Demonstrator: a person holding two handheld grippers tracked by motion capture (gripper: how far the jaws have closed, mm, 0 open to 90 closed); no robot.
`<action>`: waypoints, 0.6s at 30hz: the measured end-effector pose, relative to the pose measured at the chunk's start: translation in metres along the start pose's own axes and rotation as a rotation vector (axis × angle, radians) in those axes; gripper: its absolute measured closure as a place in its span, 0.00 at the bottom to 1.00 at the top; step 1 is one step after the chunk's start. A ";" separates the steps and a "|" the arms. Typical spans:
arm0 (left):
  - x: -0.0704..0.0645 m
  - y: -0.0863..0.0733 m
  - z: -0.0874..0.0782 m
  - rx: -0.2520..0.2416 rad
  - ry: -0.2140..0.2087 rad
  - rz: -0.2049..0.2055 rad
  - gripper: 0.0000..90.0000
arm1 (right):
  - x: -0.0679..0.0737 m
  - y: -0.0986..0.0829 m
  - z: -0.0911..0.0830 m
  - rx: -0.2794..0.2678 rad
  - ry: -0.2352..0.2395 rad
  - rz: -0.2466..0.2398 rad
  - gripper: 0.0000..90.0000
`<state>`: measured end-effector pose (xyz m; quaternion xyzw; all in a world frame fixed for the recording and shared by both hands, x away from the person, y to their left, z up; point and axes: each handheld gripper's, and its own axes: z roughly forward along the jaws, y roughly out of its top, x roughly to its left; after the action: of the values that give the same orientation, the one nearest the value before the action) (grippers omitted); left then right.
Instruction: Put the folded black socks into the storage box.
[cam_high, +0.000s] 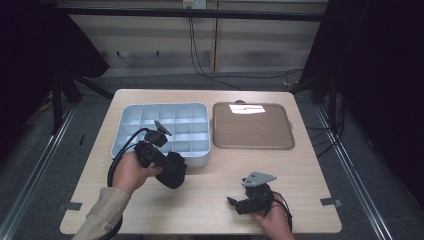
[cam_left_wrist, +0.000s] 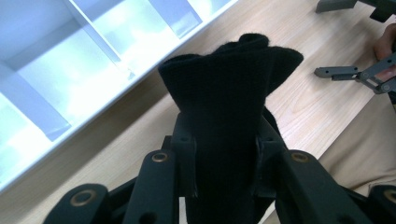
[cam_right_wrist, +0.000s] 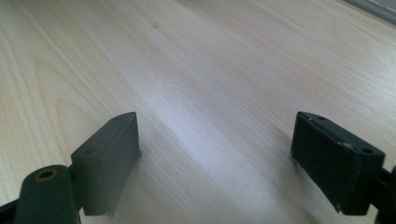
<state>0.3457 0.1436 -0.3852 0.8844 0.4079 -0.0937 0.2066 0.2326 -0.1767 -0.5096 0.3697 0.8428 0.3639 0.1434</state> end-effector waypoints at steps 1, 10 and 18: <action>0.001 0.000 -0.002 0.002 0.000 0.002 0.77 | 0.000 0.000 0.000 -0.001 0.001 0.001 0.17; 0.006 0.001 -0.011 -0.008 0.008 -0.013 0.77 | 0.000 0.000 0.000 -0.002 0.000 0.004 0.17; 0.013 0.002 -0.025 -0.031 0.012 -0.029 0.77 | 0.000 0.000 0.000 -0.002 0.001 0.003 0.17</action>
<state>0.3557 0.1621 -0.3666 0.8757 0.4233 -0.0849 0.2163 0.2325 -0.1764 -0.5097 0.3707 0.8419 0.3652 0.1428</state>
